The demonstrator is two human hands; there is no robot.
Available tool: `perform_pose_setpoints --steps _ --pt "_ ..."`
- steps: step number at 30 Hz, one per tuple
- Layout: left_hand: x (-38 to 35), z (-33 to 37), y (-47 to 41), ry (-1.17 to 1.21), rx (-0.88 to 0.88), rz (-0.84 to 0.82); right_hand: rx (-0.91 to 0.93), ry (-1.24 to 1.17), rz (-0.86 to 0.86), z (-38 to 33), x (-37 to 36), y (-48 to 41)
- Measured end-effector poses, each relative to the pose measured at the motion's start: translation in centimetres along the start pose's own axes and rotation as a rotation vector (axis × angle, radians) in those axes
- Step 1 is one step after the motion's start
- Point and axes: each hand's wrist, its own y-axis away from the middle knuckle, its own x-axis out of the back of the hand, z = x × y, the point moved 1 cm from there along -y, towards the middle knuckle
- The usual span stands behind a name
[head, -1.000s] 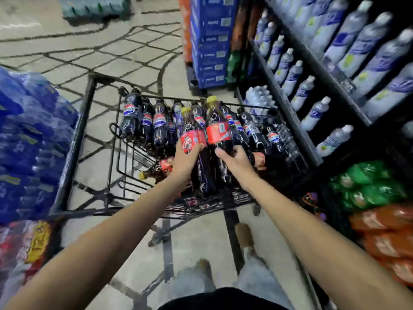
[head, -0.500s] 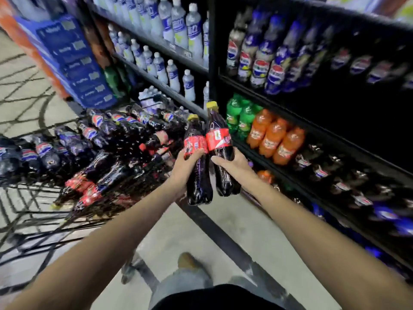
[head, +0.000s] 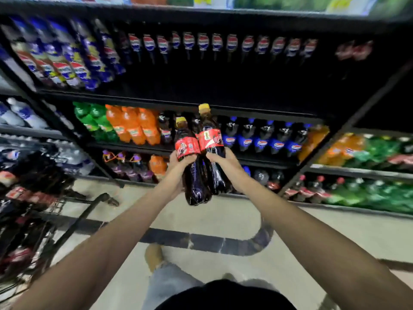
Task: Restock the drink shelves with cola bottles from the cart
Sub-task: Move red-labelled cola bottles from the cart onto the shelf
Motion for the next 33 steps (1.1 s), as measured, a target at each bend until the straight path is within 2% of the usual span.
perform_pose_setpoints --steps 7,17,24,33 --pt "-14.6 -3.4 -0.5 -0.199 -0.022 -0.187 0.010 -0.059 0.294 1.3 14.8 4.4" --pt "-32.7 -8.2 -4.4 -0.402 0.006 -0.483 -0.008 -0.176 0.655 2.7 30.3 8.4" --pt "-45.5 -11.0 -7.7 -0.496 0.023 -0.603 0.017 -0.151 0.792 1.9 41.8 9.0" --pt "-57.6 -11.2 -12.1 -0.530 -0.043 -0.651 -0.005 -0.130 0.870 -0.2 53.4 5.9"
